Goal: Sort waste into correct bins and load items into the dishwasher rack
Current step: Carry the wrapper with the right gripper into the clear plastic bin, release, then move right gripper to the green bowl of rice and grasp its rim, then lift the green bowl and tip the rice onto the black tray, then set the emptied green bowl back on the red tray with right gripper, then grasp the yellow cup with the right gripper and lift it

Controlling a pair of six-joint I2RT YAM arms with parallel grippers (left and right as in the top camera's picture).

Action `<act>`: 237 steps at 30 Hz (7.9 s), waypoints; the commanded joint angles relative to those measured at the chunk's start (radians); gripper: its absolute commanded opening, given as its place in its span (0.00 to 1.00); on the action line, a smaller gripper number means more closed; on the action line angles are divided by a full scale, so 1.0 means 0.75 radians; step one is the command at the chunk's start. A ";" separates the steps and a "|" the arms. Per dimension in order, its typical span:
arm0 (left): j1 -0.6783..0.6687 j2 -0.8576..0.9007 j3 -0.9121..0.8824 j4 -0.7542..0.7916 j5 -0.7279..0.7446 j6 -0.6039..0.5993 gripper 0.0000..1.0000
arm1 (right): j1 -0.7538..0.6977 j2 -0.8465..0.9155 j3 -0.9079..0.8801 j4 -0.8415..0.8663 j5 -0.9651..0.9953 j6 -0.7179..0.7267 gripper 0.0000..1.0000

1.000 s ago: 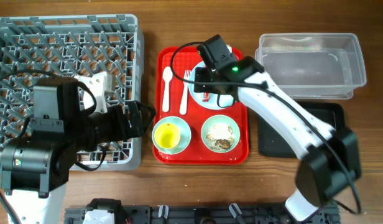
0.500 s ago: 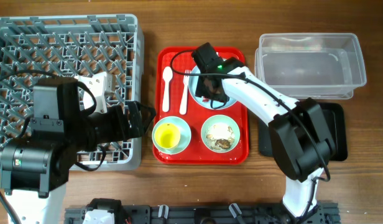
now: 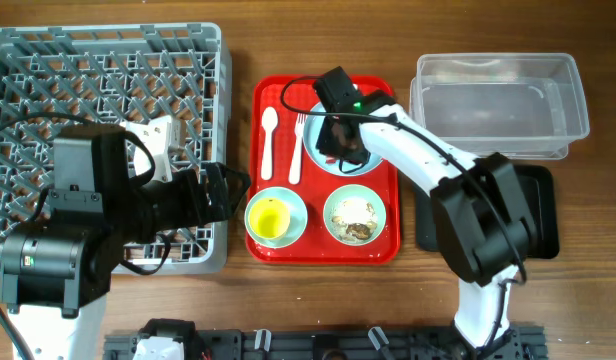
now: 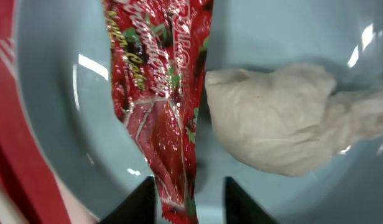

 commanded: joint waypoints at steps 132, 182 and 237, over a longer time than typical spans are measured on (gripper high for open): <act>-0.005 0.001 0.022 0.005 0.006 0.000 1.00 | -0.636 -1.276 -0.635 -0.327 -0.799 -0.873 0.04; -0.005 0.001 0.022 0.005 0.006 0.000 1.00 | -1.465 -1.005 -0.997 -0.079 -1.672 -1.078 0.04; -0.005 0.002 0.022 -0.031 0.006 -0.053 1.00 | 0.329 -0.497 -0.691 0.564 -0.560 -0.137 0.09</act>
